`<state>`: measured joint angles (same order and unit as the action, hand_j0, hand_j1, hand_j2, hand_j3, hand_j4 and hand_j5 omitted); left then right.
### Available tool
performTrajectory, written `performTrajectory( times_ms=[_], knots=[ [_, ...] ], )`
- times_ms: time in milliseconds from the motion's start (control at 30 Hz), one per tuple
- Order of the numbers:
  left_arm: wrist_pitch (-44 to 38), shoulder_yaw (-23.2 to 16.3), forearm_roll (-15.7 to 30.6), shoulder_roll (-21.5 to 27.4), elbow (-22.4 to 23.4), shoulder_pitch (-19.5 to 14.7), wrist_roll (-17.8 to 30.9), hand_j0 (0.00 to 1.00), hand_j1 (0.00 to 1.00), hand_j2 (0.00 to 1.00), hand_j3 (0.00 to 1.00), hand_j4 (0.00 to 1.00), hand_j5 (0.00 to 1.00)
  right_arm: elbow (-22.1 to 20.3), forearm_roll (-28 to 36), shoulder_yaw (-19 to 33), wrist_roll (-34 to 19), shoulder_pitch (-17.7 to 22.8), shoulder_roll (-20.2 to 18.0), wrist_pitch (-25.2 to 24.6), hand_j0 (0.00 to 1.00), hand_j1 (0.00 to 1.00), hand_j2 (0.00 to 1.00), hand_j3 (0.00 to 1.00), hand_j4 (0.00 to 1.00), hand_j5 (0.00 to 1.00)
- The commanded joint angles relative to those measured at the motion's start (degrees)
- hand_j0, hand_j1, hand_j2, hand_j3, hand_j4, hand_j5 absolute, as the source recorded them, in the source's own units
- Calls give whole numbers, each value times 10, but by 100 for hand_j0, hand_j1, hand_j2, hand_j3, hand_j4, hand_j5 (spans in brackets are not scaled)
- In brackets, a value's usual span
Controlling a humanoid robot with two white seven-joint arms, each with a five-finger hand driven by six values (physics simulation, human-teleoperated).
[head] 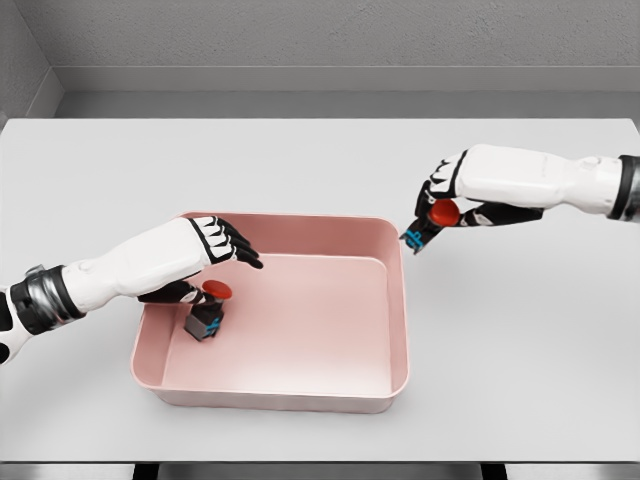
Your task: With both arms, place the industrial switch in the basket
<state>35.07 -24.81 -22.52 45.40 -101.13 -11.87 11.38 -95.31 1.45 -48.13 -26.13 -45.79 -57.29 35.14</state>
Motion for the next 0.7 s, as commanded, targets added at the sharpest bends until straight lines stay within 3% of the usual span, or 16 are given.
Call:
performTrajectory(
  times_ms=[0, 67, 133, 667],
  knots=[
    [-1, 0, 5, -1, 0, 0, 0, 77, 77, 77, 77, 77, 77, -1, 5, 0, 0, 0, 7, -1, 50, 50, 50, 50, 50, 50],
    [-1, 0, 5, -3, 1, 0, 0, 83, 83, 83, 83, 83, 83, -1, 5, 0, 0, -1, 16, -1, 50, 50, 50, 50, 50, 50],
    [-1, -1, 3, -5, 1, 0, 0, 98, 98, 98, 98, 98, 98, -1, 5, -2, -1, -1, 24, -1, 50, 50, 50, 50, 50, 50],
    [-1, -6, -1, -8, 1, -22, 0, 100, 100, 100, 100, 100, 100, 0, 5, -22, -5, -1, 82, -1, 50, 50, 50, 50, 50, 50]
  ],
)
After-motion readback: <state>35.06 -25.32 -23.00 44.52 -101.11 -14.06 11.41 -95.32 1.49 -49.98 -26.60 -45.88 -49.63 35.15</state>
